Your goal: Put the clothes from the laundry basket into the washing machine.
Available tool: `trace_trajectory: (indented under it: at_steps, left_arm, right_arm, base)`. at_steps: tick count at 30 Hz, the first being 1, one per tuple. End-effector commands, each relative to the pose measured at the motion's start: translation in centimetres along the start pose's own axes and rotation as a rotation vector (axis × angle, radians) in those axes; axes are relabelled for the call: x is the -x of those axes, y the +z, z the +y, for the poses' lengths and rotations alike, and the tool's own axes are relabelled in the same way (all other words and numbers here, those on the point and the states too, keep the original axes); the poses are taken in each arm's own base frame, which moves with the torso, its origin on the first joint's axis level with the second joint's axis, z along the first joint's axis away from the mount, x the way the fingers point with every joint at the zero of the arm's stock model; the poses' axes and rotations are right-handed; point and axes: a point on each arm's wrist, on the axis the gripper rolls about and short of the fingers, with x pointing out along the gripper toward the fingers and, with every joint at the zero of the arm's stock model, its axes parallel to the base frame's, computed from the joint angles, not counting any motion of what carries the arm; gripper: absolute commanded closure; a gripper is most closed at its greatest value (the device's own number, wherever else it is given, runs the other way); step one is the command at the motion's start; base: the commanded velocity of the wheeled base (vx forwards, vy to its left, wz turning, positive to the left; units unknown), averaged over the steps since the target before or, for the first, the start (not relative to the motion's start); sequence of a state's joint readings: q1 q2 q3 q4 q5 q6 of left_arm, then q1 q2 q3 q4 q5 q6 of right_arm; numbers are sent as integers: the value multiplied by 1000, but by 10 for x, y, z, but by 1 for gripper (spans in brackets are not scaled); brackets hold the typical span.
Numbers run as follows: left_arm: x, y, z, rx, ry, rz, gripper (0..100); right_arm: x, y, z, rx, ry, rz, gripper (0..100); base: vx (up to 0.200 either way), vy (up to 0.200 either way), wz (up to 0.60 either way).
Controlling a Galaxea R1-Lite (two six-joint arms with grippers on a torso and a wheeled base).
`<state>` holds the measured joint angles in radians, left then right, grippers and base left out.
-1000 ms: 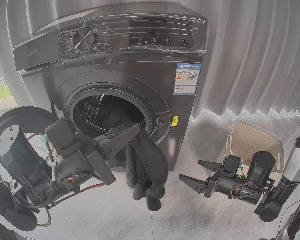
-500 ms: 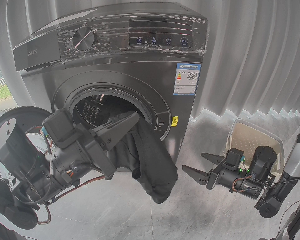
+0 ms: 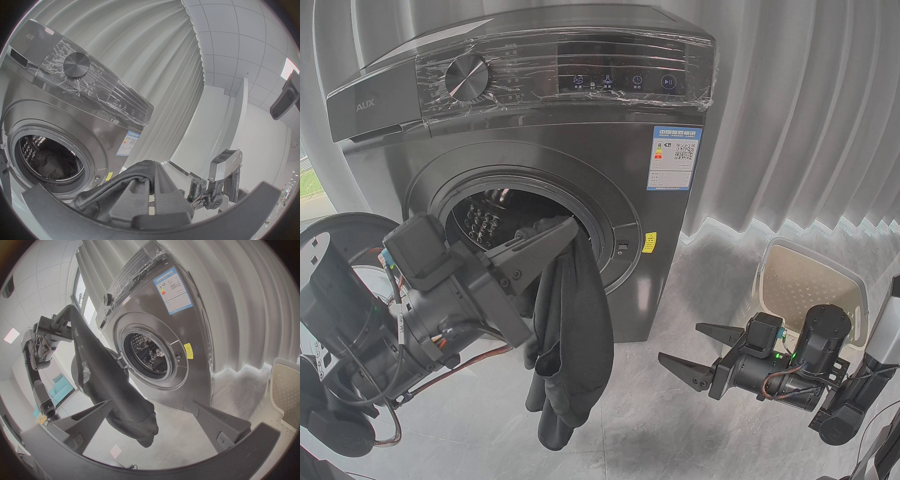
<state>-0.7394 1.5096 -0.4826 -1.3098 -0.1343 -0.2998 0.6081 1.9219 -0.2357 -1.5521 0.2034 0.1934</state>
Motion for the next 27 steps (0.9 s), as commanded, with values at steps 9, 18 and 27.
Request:
trace_trajectory:
  at_steps: [9, 18, 27]
  left_arm:
    - [-1, 2, 0, 0, 6, -9, 100]
    - [-2, 4, -1, -1, 3, -20, 100]
    - [-7, 6, -1, -1, 0, -30, 100]
  right_arm:
    - [-8, -4, 19, 11, 77, 12, 0]
    - [-54, -11, 24, 20, 117, -13, 0]
    - [-74, -16, 20, 18, 114, -26, 0]
  base:
    - [0, 0, 0]
    - [0, 0, 0]
    - [0, 0, 0]
